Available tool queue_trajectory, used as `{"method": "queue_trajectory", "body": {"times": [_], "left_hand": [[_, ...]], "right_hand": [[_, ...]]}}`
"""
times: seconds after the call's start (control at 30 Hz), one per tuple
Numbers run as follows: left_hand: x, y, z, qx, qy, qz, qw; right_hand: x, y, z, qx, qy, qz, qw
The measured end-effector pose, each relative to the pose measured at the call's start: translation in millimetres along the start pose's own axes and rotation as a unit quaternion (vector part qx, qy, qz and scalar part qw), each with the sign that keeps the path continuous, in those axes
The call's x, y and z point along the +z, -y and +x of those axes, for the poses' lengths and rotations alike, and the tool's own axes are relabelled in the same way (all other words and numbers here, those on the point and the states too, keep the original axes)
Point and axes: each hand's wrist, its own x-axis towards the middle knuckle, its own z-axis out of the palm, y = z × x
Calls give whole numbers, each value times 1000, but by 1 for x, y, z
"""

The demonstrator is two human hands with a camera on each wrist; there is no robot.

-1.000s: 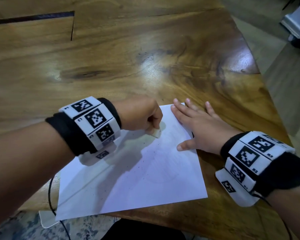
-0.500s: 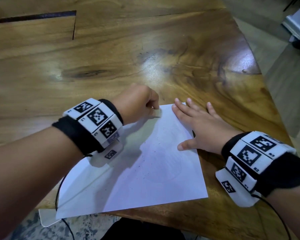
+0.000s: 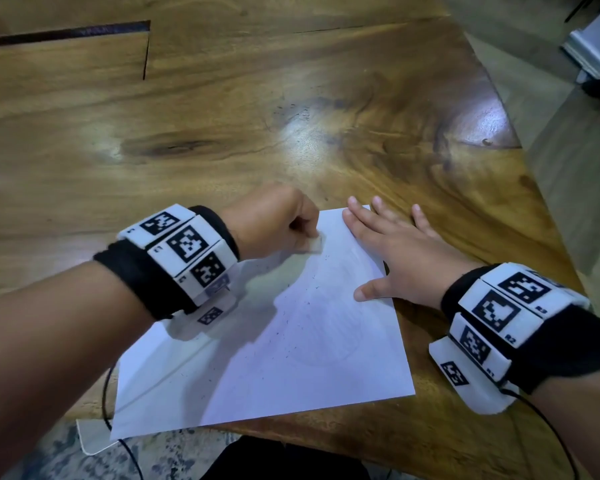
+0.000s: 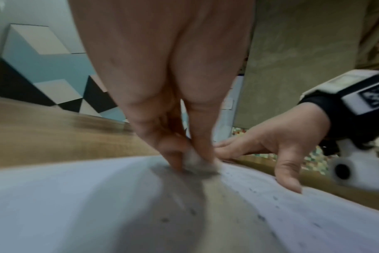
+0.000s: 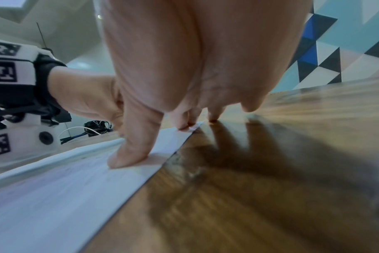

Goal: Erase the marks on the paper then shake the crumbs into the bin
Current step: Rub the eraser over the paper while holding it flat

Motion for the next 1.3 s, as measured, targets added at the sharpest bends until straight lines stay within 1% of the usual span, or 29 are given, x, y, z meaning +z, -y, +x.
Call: {"method": "queue_trajectory", "body": {"times": [0.07,0.1,0.13,0.23,0.27,0.3,0.33,0.37,0.43,0.47,0.5,0.53,0.6,0.63,0.67,0.7,0.73,0.77,0.83,0.87,0.9,0.93,1.0,1.03,1.07,1.1,1.2,1.23,1.3], "left_hand": [[-4,2,-4,-6,93,10,996],[-6,1,-3,-8,107,12,994],[-7,-1,1,-6,94,9,996],[-1,-13,18,21,-20,9,1000],[2,-17,21,26,-45,17,998],[5,-18,20,30,-52,20,998],[7,-16,17,37,-35,17,999],[9,-13,11,43,7,12,999],[8,-9,-3,44,122,14,991],[7,-9,-6,42,152,17,987],[6,-9,-6,43,145,18,988],[5,-11,-2,44,105,17,993],[4,-15,11,42,-18,16,999],[5,-16,16,39,-58,19,997],[6,-17,17,37,-70,21,997],[8,-14,15,37,-52,24,998],[8,-12,10,41,-13,23,999],[8,-10,4,45,42,22,998],[6,-8,-8,42,148,28,988],[4,-8,-9,39,167,31,985],[3,-8,-6,37,156,32,987],[1,-9,0,36,120,29,992],[1,-13,12,37,15,26,999],[1,-15,16,37,-16,27,999],[3,-15,16,36,-22,27,999],[5,-14,14,35,-5,25,999],[11,-11,-7,42,77,20,996],[13,-10,-13,50,87,29,995],[18,-10,-21,63,71,50,994]], "right_hand": [[0,0,0,0,1,2,1000],[0,0,0,0,1,2,1000],[0,0,0,-1,1,2,1000],[0,-1,0,-3,-3,7,1000],[1,-1,0,-3,-4,5,1000],[1,-1,0,-4,-4,3,1000],[1,-2,1,-4,-3,2,1000],[1,-2,1,-3,-4,3,1000],[2,-3,1,-3,-6,4,1000],[2,-3,1,-3,-6,5,1000],[2,-3,1,-3,-6,6,1000],[2,-3,1,-3,-7,6,1000],[2,-2,1,-4,-8,4,1000],[2,-2,1,-4,-9,2,1000],[2,-2,1,-4,-8,0,1000],[1,-2,1,-4,-7,-1,1000],[2,-2,1,-3,-6,0,1000],[1,-3,1,-2,-5,2,1000],[1,-3,1,-1,-3,2,1000],[2,-3,1,-1,-3,2,1000],[2,-3,1,-1,-4,2,1000],[2,-3,1,-1,-5,3,1000],[1,-2,1,-1,-4,2,1000],[1,-2,1,-1,-4,1,1000],[1,-2,1,0,-3,-1,1000],[1,-2,1,1,-3,0,1000],[0,-1,0,3,-3,3,1000],[0,-2,0,3,-5,2,1000],[0,-1,-1,7,-8,0,1000]]}}
